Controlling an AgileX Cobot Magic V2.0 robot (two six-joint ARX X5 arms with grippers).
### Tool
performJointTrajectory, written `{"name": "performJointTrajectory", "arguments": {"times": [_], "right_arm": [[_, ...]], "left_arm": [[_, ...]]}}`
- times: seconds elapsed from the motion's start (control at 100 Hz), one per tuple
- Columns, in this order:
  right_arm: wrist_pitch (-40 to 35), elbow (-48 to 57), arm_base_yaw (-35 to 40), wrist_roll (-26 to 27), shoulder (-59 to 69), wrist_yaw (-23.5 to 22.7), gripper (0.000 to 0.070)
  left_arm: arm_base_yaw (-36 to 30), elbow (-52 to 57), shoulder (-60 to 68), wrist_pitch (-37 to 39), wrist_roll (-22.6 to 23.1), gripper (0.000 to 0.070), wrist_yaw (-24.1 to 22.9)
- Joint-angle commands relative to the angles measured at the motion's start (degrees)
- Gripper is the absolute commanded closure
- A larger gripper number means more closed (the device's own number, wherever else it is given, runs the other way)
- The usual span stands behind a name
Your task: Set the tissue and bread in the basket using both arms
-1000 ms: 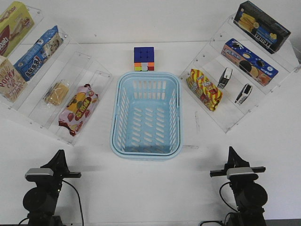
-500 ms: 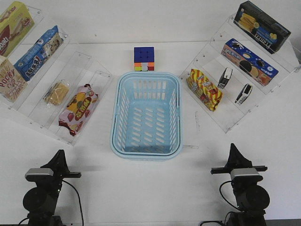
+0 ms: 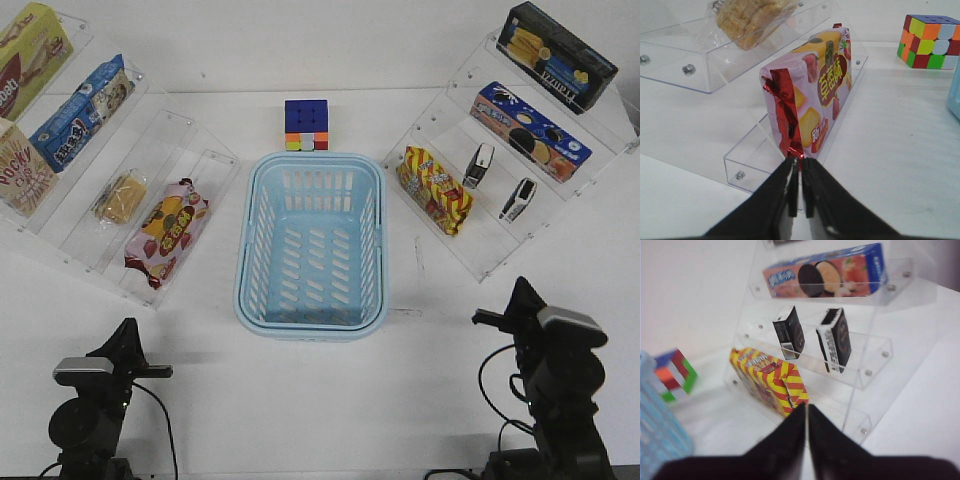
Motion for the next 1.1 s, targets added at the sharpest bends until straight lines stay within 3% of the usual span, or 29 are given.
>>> {"name": "performJointTrajectory", "arguments": {"times": [0.0,0.04,0.45,0.79,0.85,1.03,1.09], "right_arm": [[-0.1,4.9,0.0,-4.1,7.5,0.3,0.0311],[-0.4,7.6,-0.1,-5.1,11.6,0.4,0.025],[-2.5,31.8,-3.0,-10.6,45.0,5.8,0.0252],[-1.1,35.3,-6.6,-10.8,55.3,5.3,0.0264],[-0.2,35.3,-7.1,-10.8,56.1,4.0,0.0335],[1.0,35.3,-7.8,-10.8,57.0,3.6,0.0696],[1.2,35.4,-7.8,-10.9,56.8,3.7,0.07]], "left_arm": [[0.2,-1.2,-0.1,0.6,0.5,0.0699,0.1],[0.2,-1.2,-0.1,0.6,0.5,0.0699,0.1],[0.2,-1.2,-0.1,0.6,0.5,0.0699,0.1],[0.2,-1.2,-0.1,0.6,0.5,0.0699,0.1],[0.2,-1.2,-0.1,0.6,0.5,0.0699,0.1],[0.2,-1.2,-0.1,0.6,0.5,0.0699,0.1],[0.2,-1.2,-0.1,0.6,0.5,0.0699,0.1]]}}
